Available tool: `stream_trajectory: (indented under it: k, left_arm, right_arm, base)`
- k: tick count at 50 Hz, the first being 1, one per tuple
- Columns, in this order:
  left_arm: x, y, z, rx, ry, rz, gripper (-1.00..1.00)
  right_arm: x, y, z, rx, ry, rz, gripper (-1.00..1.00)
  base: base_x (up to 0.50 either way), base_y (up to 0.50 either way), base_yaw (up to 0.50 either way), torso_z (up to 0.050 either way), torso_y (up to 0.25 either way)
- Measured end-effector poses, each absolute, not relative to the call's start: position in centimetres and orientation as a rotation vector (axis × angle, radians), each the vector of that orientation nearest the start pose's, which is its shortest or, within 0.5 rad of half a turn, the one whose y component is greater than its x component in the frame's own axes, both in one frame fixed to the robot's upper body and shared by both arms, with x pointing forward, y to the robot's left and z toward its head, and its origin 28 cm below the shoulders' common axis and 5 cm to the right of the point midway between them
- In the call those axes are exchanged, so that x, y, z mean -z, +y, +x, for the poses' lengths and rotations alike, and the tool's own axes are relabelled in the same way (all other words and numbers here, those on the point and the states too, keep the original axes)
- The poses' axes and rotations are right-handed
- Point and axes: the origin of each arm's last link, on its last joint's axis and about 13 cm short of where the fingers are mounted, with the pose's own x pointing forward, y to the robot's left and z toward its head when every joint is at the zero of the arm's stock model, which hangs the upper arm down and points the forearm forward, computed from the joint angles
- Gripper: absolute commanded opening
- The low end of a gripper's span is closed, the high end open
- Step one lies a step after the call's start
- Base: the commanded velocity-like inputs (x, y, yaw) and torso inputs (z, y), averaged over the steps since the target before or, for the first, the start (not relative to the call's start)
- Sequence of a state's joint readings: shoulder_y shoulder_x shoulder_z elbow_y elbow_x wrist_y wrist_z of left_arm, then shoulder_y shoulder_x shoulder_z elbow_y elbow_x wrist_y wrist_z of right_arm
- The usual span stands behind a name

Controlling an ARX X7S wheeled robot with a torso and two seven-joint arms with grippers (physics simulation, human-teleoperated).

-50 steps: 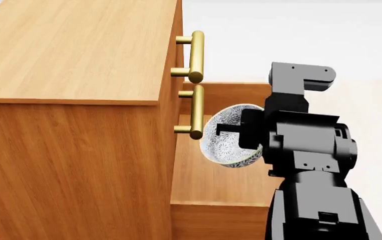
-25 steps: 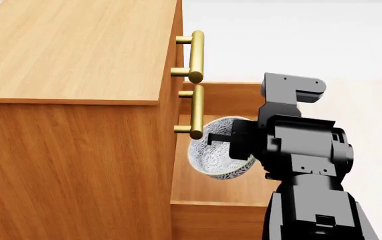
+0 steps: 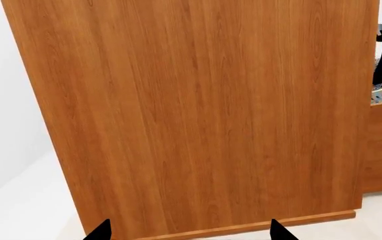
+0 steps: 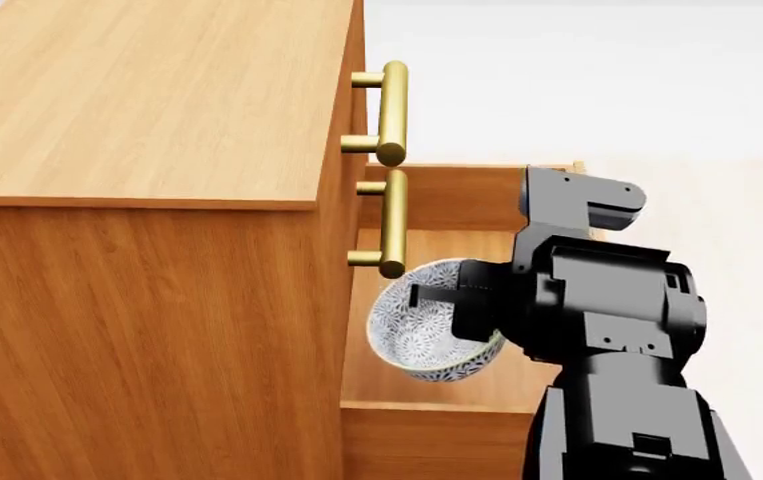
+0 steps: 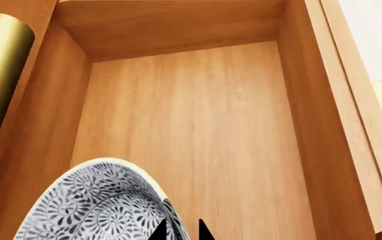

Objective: Put the bowl in the bottom drawer of the cabinet and close it.

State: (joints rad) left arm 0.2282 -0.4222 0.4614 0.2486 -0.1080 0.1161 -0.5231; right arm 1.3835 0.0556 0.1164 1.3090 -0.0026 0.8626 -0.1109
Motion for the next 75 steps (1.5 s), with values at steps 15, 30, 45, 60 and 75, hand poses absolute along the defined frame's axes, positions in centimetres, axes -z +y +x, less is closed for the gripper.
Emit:
stream_trajectory:
  k: [15, 30, 45, 60, 75]
  left_arm:
    - [-1.6, 20.2, 13.4, 0.021, -0.047, 0.149, 1.0]
    - [-1.6, 20.2, 13.3, 0.021, -0.048, 0.148, 1.0]
    - [-1.7, 20.2, 13.3, 0.022, -0.047, 0.151, 1.0]
    - [-1.9, 20.3, 13.2, 0.023, -0.048, 0.151, 1.0]
    - [-2.0, 20.3, 13.2, 0.023, -0.048, 0.153, 1.0]
  right_arm:
    - [-16.6, -11.7, 39.8, -0.045, 0.831, 0.174, -1.0]
    - [-16.5, -12.0, 40.0, -0.06, 0.793, 0.141, 1.0]
    - [-17.4, -12.3, 40.8, -0.098, 0.671, 0.055, 1.0]
    - [-20.0, -13.5, 41.6, -0.063, 0.552, 0.006, 1.0]
    - [-22.0, -15.5, 41.9, -0.001, 0.469, 0.011, 1.0]
  base:
    - [0.0, 0.0, 0.0, 0.0, 0.001]
    - [0.0, 0.0, 0.0, 0.0, 0.0]
    - [0.0, 0.0, 0.0, 0.0, 0.0]
    - [0.0, 0.0, 0.0, 0.0, 0.0]
    - [0.0, 0.0, 0.0, 0.0, 0.0]
